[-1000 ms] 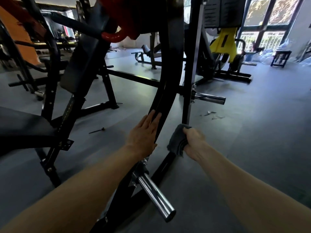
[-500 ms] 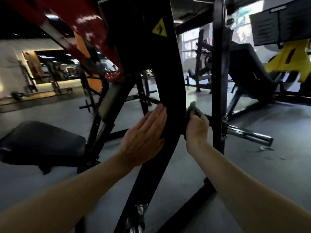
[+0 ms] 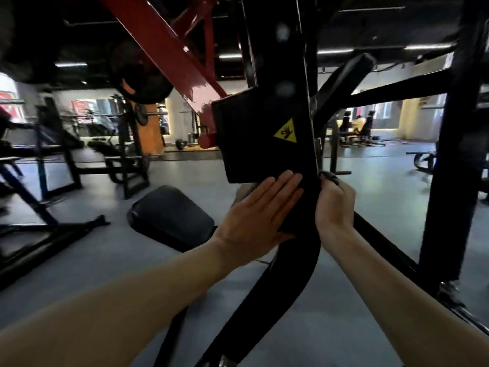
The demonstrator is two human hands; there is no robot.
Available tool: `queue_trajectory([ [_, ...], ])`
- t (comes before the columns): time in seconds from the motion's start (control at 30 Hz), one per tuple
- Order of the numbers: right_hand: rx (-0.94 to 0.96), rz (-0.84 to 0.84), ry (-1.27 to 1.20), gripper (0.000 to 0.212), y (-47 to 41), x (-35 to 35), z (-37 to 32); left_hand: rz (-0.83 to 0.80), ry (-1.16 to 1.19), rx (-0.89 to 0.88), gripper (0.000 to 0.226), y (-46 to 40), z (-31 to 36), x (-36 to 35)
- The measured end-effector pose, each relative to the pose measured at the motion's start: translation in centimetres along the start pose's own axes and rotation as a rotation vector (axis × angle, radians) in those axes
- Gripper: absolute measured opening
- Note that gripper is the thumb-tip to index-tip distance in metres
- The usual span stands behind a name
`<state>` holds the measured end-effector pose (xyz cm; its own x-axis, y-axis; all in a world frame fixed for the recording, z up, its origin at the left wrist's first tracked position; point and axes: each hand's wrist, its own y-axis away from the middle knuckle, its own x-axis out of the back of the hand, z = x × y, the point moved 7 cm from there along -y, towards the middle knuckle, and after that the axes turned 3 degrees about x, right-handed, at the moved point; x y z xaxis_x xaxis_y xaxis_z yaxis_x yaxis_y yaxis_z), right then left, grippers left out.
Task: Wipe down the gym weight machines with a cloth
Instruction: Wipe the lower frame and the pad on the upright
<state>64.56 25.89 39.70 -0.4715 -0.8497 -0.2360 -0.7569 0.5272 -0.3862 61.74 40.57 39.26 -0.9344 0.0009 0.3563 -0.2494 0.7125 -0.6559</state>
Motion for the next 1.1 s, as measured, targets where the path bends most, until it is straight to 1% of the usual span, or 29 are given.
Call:
queue_trajectory([
  [0.13, -0.041, -0.099, 0.017, 0.037, -0.6, 0.0, 0.2, -0.064, -0.071, 0.017, 0.082, 0.1, 0.3, 0.1],
  [0.3, -0.038, -0.172, 0.010, 0.032, 0.0, 0.1, -0.4, -0.127, -0.073, 0.055, 0.085, 0.1, 0.9, 0.5],
  [0.43, -0.014, -0.141, 0.040, 0.038, 0.9, 0.1, -1.1, -0.158, -0.069, 0.083, 0.084, 0.2, 1.2, 1.0],
  [0.53, -0.017, -0.126, 0.072, 0.039, 1.6, -0.1, -1.1, -0.152, -0.038, 0.099, 0.082, 0.1, 1.2, 1.2],
  [0.63, 0.004, -0.035, 0.145, 0.041, 2.4, 0.1, -1.6, -0.144, -0.010, 0.102, 0.081, 0.2, 1.0, 1.4],
  [0.7, 0.051, 0.008, 0.196, 0.039, 3.1, 0.4, -2.2, -0.122, -0.032, 0.097, 0.082, 0.3, 1.0, 1.2],
  [0.8, 0.176, 0.030, 0.356, 0.028, 5.1, 0.9, -2.9, -0.065, -0.030, 0.122, 0.083, 0.2, 0.6, 0.9],
  [0.9, 0.314, 0.024, 0.502, 0.018, 7.0, 1.0, -2.5, -0.041, 0.029, 0.124, 0.085, 0.2, 0.5, 0.8],
  [0.93, 0.365, 0.011, 0.546, 0.019, 7.6, 0.7, -2.3, -0.034, 0.050, 0.116, 0.083, 0.3, 0.5, 0.8],
  [0.97, 0.413, -0.014, 0.594, 0.029, 8.1, 0.2, -2.0, -0.031, 0.064, 0.106, 0.080, 0.3, 0.7, 0.7],
  [1.0, 0.448, -0.051, 0.649, 0.043, 8.5, -0.2, -1.7, -0.028, 0.079, 0.097, 0.075, 0.3, 0.8, 0.7],
  [1.07, 0.449, -0.112, 0.679, 0.069, 9.1, -0.8, -1.1, -0.016, 0.105, 0.088, 0.071, 0.3, 0.7, 1.0],
  [1.1, 0.433, -0.124, 0.668, 0.074, 9.6, -0.6, -1.0, -0.004, 0.112, 0.080, 0.072, 0.3, 0.8, 1.2],
])
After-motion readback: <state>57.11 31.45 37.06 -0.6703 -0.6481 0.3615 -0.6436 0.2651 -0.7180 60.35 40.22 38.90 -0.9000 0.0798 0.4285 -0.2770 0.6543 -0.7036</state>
